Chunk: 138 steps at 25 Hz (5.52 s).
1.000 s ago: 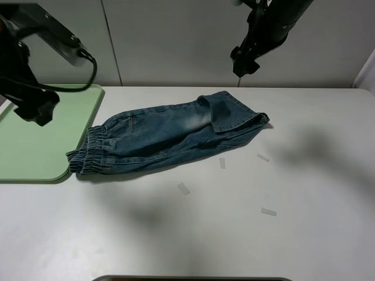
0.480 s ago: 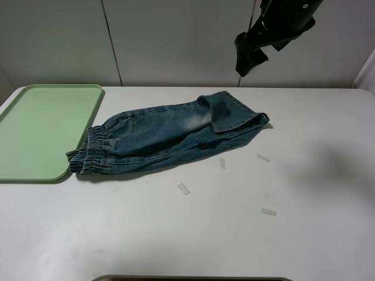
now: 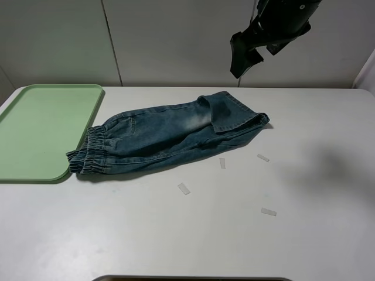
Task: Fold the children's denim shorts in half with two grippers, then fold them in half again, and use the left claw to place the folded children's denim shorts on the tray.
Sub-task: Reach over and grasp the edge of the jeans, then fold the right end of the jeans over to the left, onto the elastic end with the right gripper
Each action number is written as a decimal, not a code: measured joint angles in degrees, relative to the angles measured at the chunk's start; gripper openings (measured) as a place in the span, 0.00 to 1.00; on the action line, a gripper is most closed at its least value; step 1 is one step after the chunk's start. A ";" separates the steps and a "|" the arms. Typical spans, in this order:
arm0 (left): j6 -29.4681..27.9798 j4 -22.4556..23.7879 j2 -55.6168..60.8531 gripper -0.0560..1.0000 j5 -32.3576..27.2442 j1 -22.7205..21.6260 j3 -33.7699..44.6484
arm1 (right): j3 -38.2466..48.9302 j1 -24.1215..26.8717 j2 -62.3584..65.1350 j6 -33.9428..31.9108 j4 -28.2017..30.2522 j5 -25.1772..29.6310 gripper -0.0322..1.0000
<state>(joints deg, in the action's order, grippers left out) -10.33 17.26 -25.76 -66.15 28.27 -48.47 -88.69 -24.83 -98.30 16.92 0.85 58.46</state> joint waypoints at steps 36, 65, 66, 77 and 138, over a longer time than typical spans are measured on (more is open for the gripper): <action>4.86 -15.50 24.76 0.97 5.15 -1.86 20.92 | 0.00 0.00 0.00 -0.05 -1.26 -1.10 0.70; 5.04 -15.50 26.13 0.97 5.54 -31.89 20.92 | -3.06 12.16 -20.92 1.00 -1.38 -11.11 0.70; 5.04 -15.50 26.13 0.97 5.54 -31.89 20.92 | -4.58 12.16 -22.37 1.11 -1.38 -10.91 0.70; 5.04 -15.50 26.13 0.97 5.54 -31.89 20.92 | -22.13 12.16 -35.51 3.93 -2.06 -6.69 0.70; 5.04 -15.50 26.13 0.97 5.59 -31.89 20.92 | -25.09 15.99 -40.24 5.16 1.81 6.25 0.04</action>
<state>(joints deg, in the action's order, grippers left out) -5.29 1.76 0.37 -60.56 -3.62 -27.55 -113.77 -8.84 -138.54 22.07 2.66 64.71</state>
